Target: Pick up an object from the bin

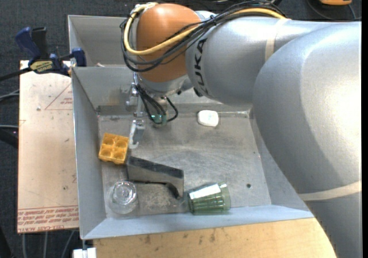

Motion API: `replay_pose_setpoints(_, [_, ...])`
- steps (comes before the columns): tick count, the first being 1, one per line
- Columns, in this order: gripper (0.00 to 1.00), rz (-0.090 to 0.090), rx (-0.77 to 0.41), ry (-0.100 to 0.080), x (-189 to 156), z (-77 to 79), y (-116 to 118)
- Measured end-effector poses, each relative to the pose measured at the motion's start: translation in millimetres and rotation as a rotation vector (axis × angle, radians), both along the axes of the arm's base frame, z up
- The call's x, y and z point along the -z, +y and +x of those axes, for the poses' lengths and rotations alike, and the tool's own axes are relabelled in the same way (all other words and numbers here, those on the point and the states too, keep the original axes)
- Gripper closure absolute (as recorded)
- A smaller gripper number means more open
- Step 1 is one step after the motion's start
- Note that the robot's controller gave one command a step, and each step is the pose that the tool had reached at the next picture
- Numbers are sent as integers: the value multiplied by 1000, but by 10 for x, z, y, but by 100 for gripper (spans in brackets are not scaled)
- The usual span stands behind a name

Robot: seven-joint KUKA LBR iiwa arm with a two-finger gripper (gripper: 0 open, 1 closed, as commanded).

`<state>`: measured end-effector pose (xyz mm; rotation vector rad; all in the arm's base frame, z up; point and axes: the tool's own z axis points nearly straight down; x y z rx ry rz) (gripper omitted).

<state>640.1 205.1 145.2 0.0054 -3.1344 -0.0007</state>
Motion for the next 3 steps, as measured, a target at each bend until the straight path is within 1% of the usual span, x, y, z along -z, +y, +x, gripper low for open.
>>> replay_pose_setpoints(1, [0, 1, 3, -8, -53, 20, -7])
replay_pose_setpoints(2, [0, 2, -33, -19, 296, -367, 166])
replay_pose_setpoints(3, [100, 3, -157, -8, 667, -395, 281])
